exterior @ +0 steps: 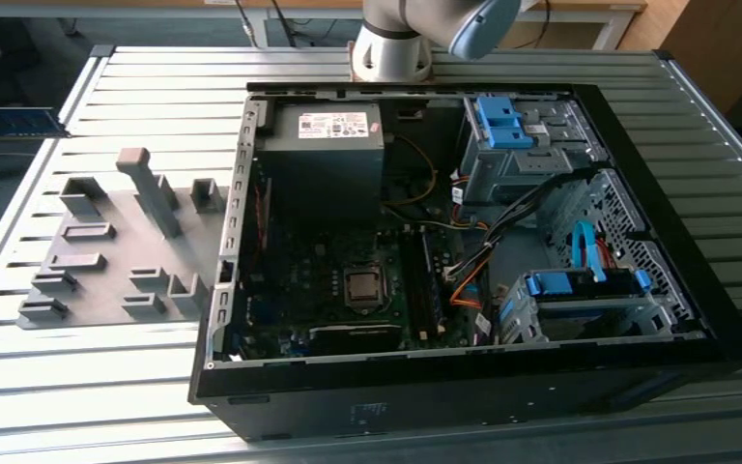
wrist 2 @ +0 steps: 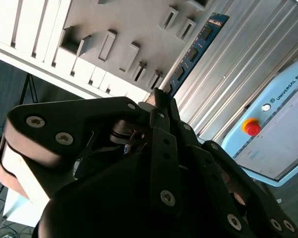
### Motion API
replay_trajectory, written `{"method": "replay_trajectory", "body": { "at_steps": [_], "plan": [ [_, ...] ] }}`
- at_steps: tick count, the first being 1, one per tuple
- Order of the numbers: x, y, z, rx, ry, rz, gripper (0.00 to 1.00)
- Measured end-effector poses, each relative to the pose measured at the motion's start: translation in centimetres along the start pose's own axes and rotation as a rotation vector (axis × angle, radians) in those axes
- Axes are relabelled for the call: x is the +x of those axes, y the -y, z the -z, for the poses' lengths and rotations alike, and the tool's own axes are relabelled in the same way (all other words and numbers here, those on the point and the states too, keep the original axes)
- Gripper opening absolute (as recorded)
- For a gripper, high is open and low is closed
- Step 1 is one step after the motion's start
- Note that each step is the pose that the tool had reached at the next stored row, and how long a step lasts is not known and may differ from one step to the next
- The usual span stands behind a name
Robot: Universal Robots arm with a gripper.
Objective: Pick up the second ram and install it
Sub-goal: 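Pick up the second ram and move it above second insertion slot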
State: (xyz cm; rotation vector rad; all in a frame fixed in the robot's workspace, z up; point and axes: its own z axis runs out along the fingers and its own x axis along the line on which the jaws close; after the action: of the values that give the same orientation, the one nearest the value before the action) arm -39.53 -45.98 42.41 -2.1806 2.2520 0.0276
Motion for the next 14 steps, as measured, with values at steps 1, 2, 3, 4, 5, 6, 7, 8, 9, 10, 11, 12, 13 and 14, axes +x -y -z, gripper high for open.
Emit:
{"method": "replay_trajectory", "body": {
  "at_steps": [1,2,3,4,5,6,7,8,9,10,11,12,13,14],
  "plan": [
    [-0.01,0.05,0.0,0.0,0.0001,0.0,0.14],
    [-0.01,0.1,-0.01,0.0,0.0001,0.0,0.14],
    [-0.01,0.16,0.0,0.0001,0.0001,0.0,0.14],
    [-0.01,0.21,0.0,0.0,0.0001,0.0,0.14],
    [-0.01,0.27,0.0,0.0,0.0001,0.0,0.14],
    [-0.01,0.34,0.0,0.0001,0.0001,0.0,0.14],
    [-0.01,0.4,0.0,0.0,0.0001,0.0,0.14],
    [-0.02,0.46,0.0,0.0,0.0001,0.0,0.14],
    [-0.02,0.53,0.0,0.0001,0.0001,0.0,0.14],
    [-0.02,0.6,0.0,0.0001,0.0001,0.0,0.14],
    [-0.02,0.67,0.0,0.0,0.0,0.0,0.14],
    [-0.03,0.73,0.0,0.0,0.0001,0.0,0.14],
    [-0.03,0.79,0.01,0.0,0.0,0.0,0.14],
    [-0.03,0.86,0.01,0.0,0.0,0.0,0.14]
  ]
}}
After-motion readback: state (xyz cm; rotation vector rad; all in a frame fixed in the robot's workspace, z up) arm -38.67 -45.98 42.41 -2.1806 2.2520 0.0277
